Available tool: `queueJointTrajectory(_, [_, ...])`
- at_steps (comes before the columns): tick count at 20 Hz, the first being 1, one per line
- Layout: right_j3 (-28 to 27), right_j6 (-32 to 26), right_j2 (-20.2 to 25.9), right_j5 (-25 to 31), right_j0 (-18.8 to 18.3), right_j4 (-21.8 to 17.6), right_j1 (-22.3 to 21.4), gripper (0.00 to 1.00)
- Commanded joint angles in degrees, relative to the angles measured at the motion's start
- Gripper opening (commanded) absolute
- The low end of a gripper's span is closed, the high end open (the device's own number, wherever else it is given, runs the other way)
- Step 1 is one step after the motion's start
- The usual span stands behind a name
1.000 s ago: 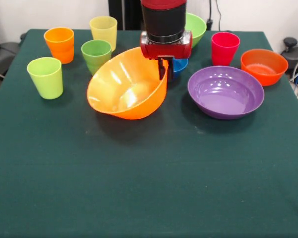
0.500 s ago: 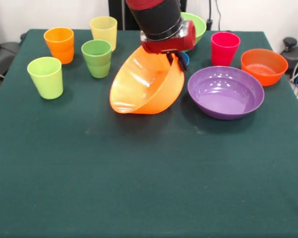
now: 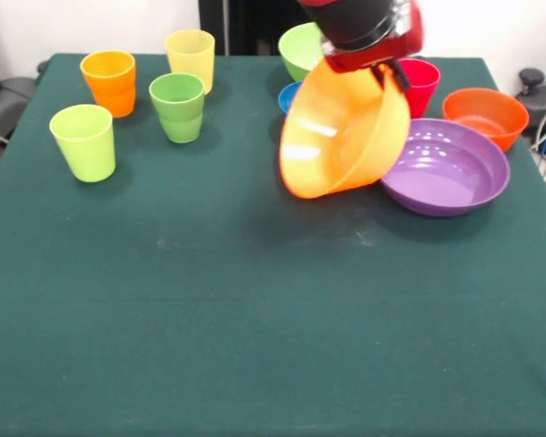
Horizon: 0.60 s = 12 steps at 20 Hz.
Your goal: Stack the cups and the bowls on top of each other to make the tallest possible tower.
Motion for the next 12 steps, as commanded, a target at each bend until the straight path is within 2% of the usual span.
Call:
queueJointTrajectory(1, [4.6,-1.9,9.6,8.4,-4.0,3.0,0.8,0.00])
queueJointTrajectory(8, [8.1,-3.3,13.8,8.8,-9.5,2.6,2.4,0.00])
queueJointTrajectory(12, [8.1,-2.9,15.6,11.0,-11.6,2.0,2.9,0.00])
